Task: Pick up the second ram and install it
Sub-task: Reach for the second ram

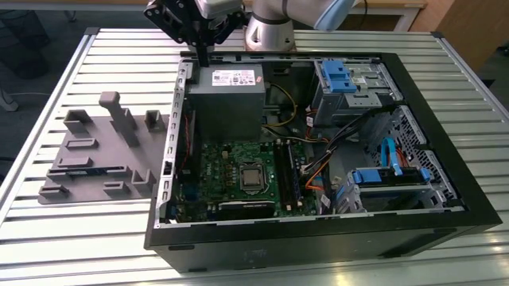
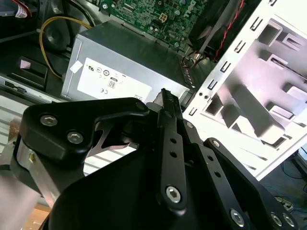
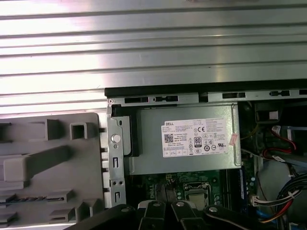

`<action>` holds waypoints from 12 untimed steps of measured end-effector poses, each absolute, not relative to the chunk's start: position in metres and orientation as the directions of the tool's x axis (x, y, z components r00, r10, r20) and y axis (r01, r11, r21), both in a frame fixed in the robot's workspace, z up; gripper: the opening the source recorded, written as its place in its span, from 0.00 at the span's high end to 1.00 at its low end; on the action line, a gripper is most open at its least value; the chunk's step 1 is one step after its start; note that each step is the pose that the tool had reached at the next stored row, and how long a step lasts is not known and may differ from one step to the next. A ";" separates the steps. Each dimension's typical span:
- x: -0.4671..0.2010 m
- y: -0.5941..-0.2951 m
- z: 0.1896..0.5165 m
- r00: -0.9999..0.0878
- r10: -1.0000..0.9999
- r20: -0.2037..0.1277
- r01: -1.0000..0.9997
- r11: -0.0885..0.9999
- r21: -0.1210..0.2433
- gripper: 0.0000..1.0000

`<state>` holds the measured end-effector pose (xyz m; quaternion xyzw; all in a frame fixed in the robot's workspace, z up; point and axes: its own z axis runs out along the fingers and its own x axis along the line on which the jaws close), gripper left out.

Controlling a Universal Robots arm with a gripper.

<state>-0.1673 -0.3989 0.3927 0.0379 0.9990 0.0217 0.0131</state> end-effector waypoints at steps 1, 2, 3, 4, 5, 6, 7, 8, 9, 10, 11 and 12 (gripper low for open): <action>-0.169 -0.399 0.393 -0.997 0.076 -0.024 0.075 0.996 0.044 0.89; -0.170 -0.399 0.393 -0.997 0.076 -0.024 0.075 0.996 0.044 0.89; -0.171 -0.399 0.393 -0.997 0.076 -0.024 0.075 0.996 0.044 0.89; -0.173 -0.399 0.393 -0.997 0.076 -0.024 0.075 0.996 0.044 0.89; -0.174 -0.399 0.393 -0.997 0.076 -0.024 0.075 0.996 0.044 0.89; -0.175 -0.399 0.393 -0.997 0.076 -0.024 0.075 0.996 0.044 0.89; -0.177 -0.399 0.393 -0.997 0.076 -0.024 0.075 0.996 0.044 0.89; -0.178 -0.399 0.393 -0.997 0.076 -0.024 0.075 0.996 0.044 0.89; -0.179 -0.399 0.392 -0.997 0.076 -0.024 0.075 0.996 0.044 0.89; -0.180 -0.399 0.392 -0.997 0.076 -0.024 0.075 0.996 0.044 0.89; -0.181 -0.399 0.392 -0.997 0.076 -0.024 0.075 0.996 0.044 0.89; -0.182 -0.399 0.392 -0.997 0.076 -0.024 0.075 0.996 0.044 0.89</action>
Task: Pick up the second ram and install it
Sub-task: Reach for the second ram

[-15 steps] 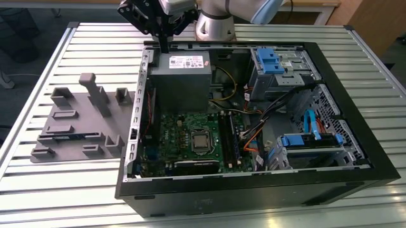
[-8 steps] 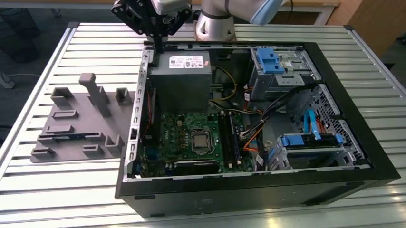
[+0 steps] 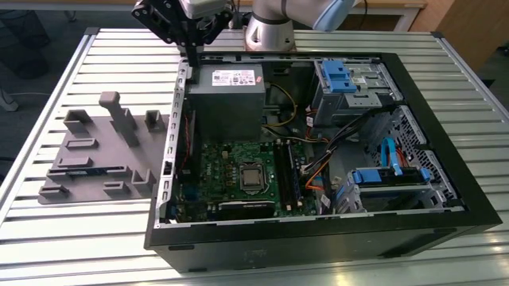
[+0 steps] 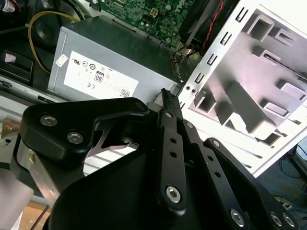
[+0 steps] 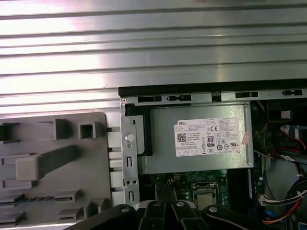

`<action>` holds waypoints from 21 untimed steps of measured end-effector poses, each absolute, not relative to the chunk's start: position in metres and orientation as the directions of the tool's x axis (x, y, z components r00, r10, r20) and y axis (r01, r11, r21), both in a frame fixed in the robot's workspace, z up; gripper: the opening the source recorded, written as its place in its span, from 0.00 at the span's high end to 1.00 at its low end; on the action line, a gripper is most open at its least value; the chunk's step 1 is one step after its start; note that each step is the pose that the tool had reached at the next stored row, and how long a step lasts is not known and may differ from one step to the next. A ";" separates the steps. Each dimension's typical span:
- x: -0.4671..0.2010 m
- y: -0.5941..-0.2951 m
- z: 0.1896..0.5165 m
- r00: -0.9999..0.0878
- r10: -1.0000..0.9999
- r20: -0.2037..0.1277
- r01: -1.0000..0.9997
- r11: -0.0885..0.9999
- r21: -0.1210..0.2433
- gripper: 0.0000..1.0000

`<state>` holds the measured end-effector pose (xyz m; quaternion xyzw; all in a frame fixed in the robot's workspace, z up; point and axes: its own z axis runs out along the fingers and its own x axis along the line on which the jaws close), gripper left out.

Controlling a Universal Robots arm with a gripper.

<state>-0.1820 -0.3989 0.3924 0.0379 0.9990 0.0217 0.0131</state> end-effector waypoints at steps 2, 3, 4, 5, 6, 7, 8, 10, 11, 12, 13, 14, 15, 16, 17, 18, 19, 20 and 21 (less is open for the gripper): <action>-0.184 -0.399 0.392 -0.997 0.076 -0.024 0.075 0.996 0.044 0.89; -0.185 -0.399 0.392 -0.997 0.076 -0.024 0.075 0.996 0.044 0.89; -0.186 -0.399 0.392 -0.997 0.076 -0.024 0.075 0.996 0.044 0.89; -0.187 -0.399 0.392 -0.997 0.076 -0.024 0.075 0.996 0.044 0.89; -0.188 -0.399 0.392 -0.997 0.076 -0.024 0.075 0.996 0.044 0.89; -0.189 -0.399 0.392 -0.997 0.076 -0.024 0.075 0.996 0.044 0.89; -0.190 -0.399 0.392 -0.997 0.076 -0.024 0.075 0.996 0.044 0.89; -0.192 -0.399 0.392 -0.997 0.076 -0.024 0.075 0.996 0.044 0.89; -0.193 -0.399 0.392 -0.997 0.076 -0.024 0.075 0.996 0.044 0.89; -0.194 -0.399 0.392 -0.997 0.076 -0.024 0.075 0.996 0.044 0.89; -0.195 -0.399 0.392 -0.997 0.076 -0.024 0.075 0.996 0.044 0.89; -0.196 -0.399 0.392 -0.997 0.076 -0.024 0.075 0.996 0.044 0.89; -0.198 -0.399 0.392 -0.997 0.076 -0.024 0.075 0.996 0.044 0.89; -0.199 -0.399 0.392 -0.997 0.076 -0.024 0.075 0.996 0.044 0.89; -0.200 -0.399 0.392 -0.997 0.076 -0.024 0.075 0.996 0.044 0.89; -0.201 -0.399 0.392 -0.997 0.076 -0.024 0.075 0.996 0.044 0.89; -0.202 -0.399 0.392 -0.997 0.076 -0.024 0.075 0.996 0.044 0.89; -0.203 -0.399 0.392 -0.997 0.076 -0.024 0.075 0.996 0.044 0.89; -0.204 -0.399 0.392 -0.997 0.076 -0.024 0.075 0.996 0.044 0.89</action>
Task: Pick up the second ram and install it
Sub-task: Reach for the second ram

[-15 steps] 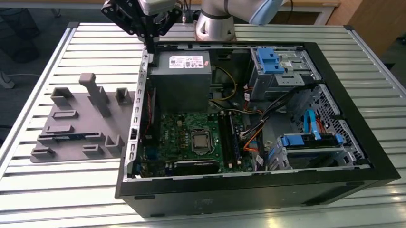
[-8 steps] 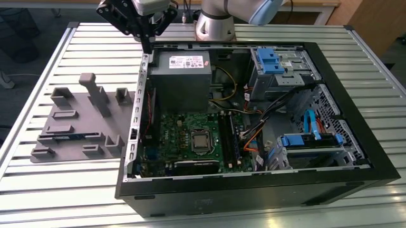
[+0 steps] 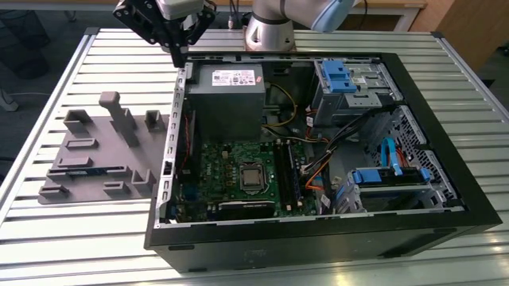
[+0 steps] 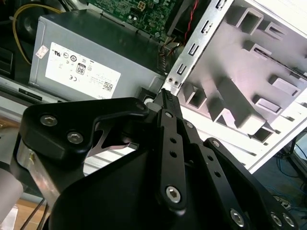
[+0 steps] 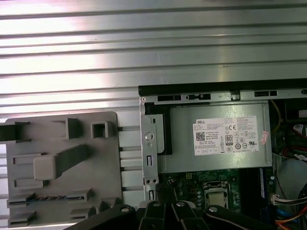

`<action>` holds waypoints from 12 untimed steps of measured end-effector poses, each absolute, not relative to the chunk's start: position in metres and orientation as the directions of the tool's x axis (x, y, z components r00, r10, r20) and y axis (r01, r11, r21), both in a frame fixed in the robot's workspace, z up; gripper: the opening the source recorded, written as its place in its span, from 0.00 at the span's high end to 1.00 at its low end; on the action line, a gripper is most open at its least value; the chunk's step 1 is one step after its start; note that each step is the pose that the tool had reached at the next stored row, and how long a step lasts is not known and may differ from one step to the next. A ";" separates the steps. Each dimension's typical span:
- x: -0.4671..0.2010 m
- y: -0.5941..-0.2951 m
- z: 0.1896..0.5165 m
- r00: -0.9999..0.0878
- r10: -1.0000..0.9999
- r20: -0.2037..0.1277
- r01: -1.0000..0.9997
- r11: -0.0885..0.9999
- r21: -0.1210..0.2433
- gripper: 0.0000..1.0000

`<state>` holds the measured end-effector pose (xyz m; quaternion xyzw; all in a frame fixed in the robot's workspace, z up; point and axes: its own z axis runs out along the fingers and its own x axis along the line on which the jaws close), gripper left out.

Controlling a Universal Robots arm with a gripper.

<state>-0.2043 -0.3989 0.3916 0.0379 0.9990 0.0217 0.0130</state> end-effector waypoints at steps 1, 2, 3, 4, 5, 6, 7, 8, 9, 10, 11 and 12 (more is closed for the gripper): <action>-0.205 -0.399 0.392 -0.997 0.076 -0.024 0.075 0.996 0.044 0.89; -0.207 -0.399 0.391 -0.997 0.076 -0.024 0.075 0.996 0.044 0.89; -0.208 -0.399 0.391 -0.997 0.076 -0.024 0.075 0.996 0.044 0.89; -0.209 -0.399 0.391 -0.997 0.076 -0.024 0.075 0.996 0.044 0.89; -0.210 -0.399 0.391 -0.997 0.076 -0.024 0.075 0.996 0.044 0.89; -0.211 -0.399 0.391 -0.997 0.076 -0.024 0.075 0.996 0.044 0.89; -0.212 -0.399 0.391 -0.997 0.076 -0.024 0.075 0.996 0.044 0.89; -0.214 -0.399 0.391 -0.997 0.076 -0.024 0.075 0.996 0.044 0.89; -0.215 -0.399 0.391 -0.997 0.076 -0.024 0.075 0.996 0.044 0.89; -0.216 -0.399 0.391 -0.997 0.076 -0.024 0.075 0.996 0.044 0.89; -0.217 -0.399 0.391 -0.997 0.076 -0.024 0.075 0.996 0.044 0.89; -0.219 -0.399 0.391 -0.997 0.076 -0.024 0.075 0.996 0.044 0.89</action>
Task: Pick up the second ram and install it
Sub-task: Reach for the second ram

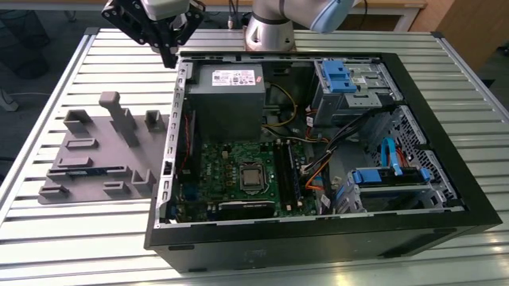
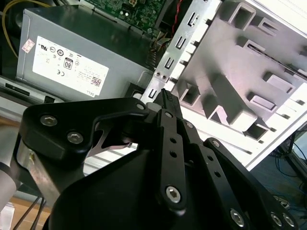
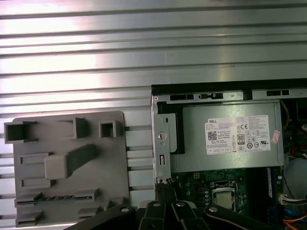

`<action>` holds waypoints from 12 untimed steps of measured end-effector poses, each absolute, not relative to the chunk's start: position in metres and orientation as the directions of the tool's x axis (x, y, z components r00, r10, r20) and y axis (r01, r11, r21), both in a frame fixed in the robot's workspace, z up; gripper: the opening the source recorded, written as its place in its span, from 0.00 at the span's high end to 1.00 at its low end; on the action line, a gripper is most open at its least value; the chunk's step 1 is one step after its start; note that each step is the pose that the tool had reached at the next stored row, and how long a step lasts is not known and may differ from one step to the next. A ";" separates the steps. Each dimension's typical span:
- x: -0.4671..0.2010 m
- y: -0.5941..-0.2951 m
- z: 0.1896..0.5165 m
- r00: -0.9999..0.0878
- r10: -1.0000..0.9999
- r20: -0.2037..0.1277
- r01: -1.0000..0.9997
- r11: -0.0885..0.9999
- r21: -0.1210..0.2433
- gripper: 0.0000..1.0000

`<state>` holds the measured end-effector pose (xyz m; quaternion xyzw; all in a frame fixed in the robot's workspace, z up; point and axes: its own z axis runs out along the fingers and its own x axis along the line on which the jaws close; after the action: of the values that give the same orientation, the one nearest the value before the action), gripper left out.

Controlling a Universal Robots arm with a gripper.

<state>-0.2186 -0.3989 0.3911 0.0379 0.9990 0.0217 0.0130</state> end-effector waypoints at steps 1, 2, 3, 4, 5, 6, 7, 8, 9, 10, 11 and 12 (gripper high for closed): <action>-0.220 -0.399 0.391 -0.997 0.076 -0.024 0.075 0.996 0.044 0.89; -0.221 -0.399 0.391 -0.997 0.076 -0.024 0.075 0.996 0.044 0.89; -0.223 -0.399 0.391 -0.997 0.076 -0.024 0.075 0.996 0.044 0.89; -0.224 -0.399 0.391 -0.997 0.076 -0.024 0.075 0.996 0.044 0.89; -0.225 -0.399 0.391 -0.997 0.076 -0.024 0.075 0.996 0.044 0.89; -0.226 -0.399 0.391 -0.997 0.076 -0.024 0.075 0.996 0.044 0.89; -0.227 -0.399 0.391 -0.997 0.076 -0.024 0.075 0.996 0.044 0.89; -0.229 -0.399 0.391 -0.997 0.076 -0.024 0.075 0.996 0.044 0.89; -0.230 -0.399 0.391 -0.997 0.076 -0.024 0.075 0.996 0.044 0.89; -0.231 -0.399 0.391 -0.997 0.076 -0.024 0.075 0.996 0.044 0.89; -0.233 -0.399 0.391 -0.997 0.076 -0.024 0.075 0.996 0.044 0.89; -0.234 -0.399 0.391 -0.997 0.076 -0.024 0.075 0.996 0.044 0.89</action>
<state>-0.2340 -0.3990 0.3906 0.0378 0.9990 0.0217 0.0130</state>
